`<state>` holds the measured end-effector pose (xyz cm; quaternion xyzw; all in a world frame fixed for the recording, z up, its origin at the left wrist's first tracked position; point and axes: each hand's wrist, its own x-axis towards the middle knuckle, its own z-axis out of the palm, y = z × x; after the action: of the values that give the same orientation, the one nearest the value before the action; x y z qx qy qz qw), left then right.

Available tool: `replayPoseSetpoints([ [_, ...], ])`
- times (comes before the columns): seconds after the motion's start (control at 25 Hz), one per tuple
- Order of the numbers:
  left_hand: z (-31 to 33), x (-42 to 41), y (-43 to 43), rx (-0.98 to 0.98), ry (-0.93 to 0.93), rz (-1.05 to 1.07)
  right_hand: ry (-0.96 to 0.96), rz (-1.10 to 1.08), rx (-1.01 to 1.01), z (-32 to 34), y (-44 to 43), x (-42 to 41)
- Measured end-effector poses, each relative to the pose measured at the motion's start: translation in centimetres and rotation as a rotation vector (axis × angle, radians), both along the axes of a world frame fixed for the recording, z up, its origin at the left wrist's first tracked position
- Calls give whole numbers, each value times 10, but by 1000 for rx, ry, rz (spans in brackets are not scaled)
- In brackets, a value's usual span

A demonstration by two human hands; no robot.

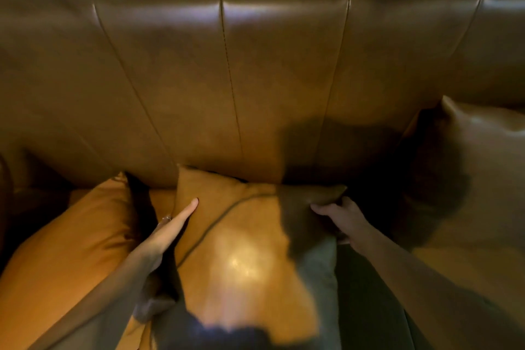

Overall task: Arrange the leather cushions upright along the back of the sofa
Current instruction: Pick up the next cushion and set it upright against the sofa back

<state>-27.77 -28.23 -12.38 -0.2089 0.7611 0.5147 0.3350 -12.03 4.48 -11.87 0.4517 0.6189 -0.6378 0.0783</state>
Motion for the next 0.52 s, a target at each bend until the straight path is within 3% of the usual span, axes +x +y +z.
replayPoseSetpoints([
  [0.32,74,-30,23,169,224,166,308,-129,218,83,-2,-41],
  [0.52,108,-45,48,281,320,138,490,-186,226,124,25,-34],
])
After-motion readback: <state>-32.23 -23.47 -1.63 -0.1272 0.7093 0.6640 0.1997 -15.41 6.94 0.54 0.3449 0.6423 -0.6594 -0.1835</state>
